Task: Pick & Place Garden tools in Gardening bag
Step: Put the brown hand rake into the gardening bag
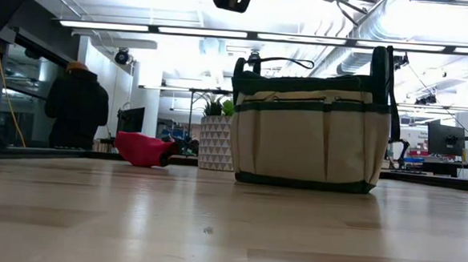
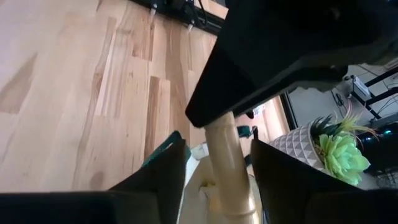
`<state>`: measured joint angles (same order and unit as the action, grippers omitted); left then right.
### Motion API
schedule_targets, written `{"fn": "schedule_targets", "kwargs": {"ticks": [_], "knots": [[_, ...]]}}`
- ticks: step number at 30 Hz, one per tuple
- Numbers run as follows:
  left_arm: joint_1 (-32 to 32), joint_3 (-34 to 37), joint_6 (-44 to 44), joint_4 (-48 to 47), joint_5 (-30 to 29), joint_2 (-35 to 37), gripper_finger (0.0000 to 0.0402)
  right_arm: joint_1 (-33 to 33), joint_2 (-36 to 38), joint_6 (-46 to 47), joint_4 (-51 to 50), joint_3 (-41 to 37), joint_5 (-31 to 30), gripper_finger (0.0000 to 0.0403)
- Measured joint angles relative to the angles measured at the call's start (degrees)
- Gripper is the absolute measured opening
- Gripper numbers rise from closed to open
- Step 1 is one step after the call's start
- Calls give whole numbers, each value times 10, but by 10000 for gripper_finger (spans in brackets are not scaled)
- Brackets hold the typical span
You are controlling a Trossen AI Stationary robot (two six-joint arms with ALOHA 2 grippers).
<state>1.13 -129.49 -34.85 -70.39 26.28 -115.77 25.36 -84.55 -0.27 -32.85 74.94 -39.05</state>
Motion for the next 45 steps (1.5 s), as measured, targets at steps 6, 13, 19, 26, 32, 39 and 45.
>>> {"fn": "schedule_targets", "kwargs": {"ticks": [6, 13, 19, 26, 32, 39, 45], "knots": [[0, 0, -1, 0, 2, 0, 61, 0, 0, 6, -28, 0, -2, 108], [0, 0, -1, 1, 3, 0, 61, 0, 0, 6, -40, 0, 8, 62], [0, 0, 13, 1, -1, 0, 81, 0, 0, 32, -39, 0, 15, 62], [0, 0, 43, -6, -15, 19, 151, 0, 0, 88, -38, 0, 19, 62], [0, 0, 79, -14, -49, 49, 156, 0, 5, 131, -37, 0, 19, 62], [-11, 0, 138, -38, -122, 108, 158, 0, 39, 168, -12, 0, 30, 62], [-39, 0, 197, -14, -238, 153, 159, -3, 53, 146, 90, 0, 71, 62]]}}
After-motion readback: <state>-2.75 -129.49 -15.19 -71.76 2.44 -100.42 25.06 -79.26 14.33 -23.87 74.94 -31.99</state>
